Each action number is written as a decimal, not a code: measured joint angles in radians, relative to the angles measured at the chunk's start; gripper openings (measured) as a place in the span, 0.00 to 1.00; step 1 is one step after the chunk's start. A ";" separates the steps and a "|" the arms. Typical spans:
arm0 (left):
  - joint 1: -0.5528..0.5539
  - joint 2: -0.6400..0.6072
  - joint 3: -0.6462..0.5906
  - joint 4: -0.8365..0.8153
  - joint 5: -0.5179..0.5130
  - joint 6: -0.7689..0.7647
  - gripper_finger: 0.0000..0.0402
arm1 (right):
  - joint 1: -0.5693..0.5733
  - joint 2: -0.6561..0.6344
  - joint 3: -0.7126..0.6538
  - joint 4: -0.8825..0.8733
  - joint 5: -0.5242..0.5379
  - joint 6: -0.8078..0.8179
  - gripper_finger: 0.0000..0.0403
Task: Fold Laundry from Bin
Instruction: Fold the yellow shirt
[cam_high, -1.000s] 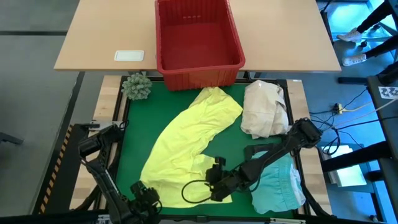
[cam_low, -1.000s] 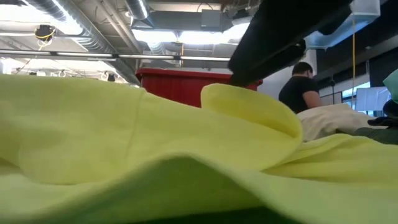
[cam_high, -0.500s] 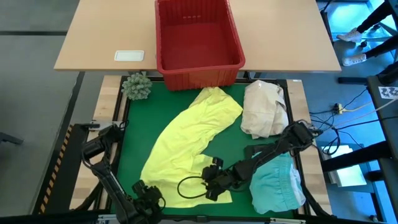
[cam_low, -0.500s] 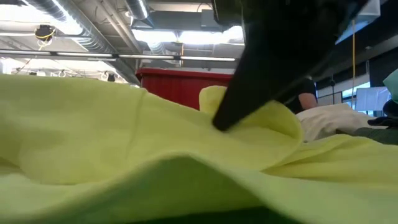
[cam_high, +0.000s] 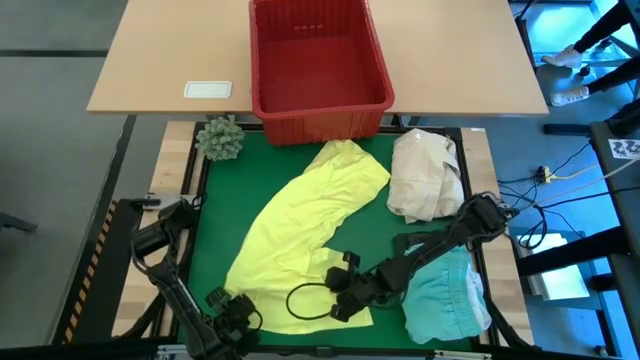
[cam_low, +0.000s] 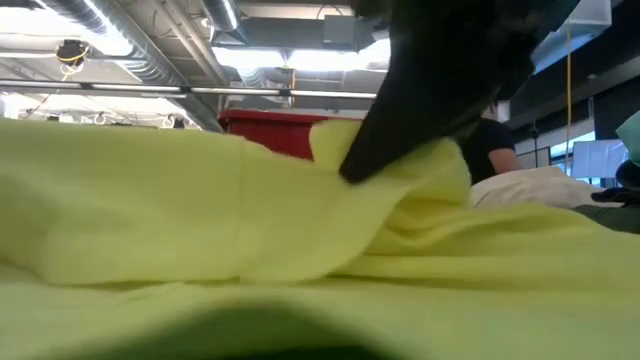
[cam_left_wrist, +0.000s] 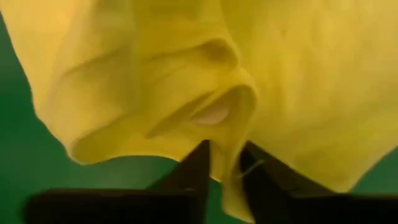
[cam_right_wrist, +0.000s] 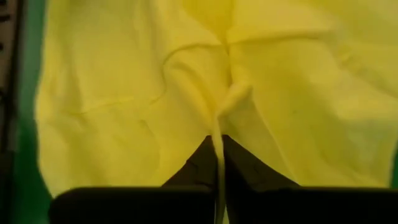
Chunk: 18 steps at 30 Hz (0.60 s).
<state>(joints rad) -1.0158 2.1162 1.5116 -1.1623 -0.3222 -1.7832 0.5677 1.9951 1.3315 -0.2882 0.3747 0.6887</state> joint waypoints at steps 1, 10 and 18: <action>-0.005 0.000 0.000 0.002 0.000 -0.012 0.15 | 0.009 -0.008 0.000 0.000 0.018 0.009 0.03; -0.096 0.000 0.000 0.001 -0.025 -0.272 0.01 | 0.131 -0.089 0.000 -0.004 0.231 0.095 0.01; -0.147 0.000 0.000 -0.003 -0.034 -0.396 0.01 | 0.204 -0.091 0.001 0.000 0.361 0.178 0.01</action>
<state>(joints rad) -1.1627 2.1159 1.5116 -1.1652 -0.3563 -2.1794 0.7714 1.9041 1.3323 -0.2886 0.7355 0.8671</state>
